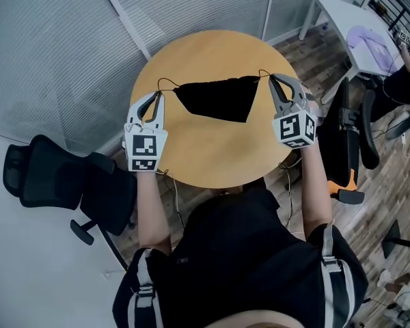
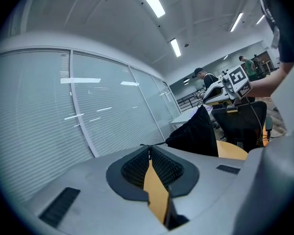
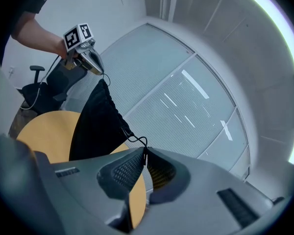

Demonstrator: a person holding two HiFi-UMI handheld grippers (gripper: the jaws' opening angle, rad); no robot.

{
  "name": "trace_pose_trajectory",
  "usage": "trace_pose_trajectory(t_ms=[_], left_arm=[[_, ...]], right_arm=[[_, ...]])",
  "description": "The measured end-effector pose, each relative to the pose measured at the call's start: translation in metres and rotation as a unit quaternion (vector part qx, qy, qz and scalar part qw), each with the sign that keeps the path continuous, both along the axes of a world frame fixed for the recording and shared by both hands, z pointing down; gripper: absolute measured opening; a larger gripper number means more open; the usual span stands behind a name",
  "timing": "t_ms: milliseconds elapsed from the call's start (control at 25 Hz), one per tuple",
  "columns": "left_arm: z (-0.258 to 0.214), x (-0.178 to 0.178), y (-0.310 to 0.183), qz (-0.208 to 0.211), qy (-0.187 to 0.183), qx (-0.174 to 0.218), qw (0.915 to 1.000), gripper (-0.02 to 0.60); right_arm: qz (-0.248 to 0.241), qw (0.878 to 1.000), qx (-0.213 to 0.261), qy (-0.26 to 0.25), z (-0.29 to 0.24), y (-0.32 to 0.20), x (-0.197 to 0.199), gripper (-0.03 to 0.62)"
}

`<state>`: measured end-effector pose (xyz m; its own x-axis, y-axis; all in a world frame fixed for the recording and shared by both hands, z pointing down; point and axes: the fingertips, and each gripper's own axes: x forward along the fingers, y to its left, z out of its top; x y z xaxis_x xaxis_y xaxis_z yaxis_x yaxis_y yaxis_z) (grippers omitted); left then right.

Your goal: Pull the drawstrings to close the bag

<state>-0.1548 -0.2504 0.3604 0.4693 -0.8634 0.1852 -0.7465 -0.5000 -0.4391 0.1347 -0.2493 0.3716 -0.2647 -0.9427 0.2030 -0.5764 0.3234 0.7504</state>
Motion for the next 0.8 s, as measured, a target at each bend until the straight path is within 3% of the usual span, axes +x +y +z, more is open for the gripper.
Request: trace_pose_trajectory(t_ms=[800], left_arm=[[0.001, -0.03, 0.001, -0.032, 0.059, -0.006, 0.9977, 0.029]], right_arm=[[0.039, 0.999, 0.0, -0.007, -0.004, 0.004, 0.031, 0.077]])
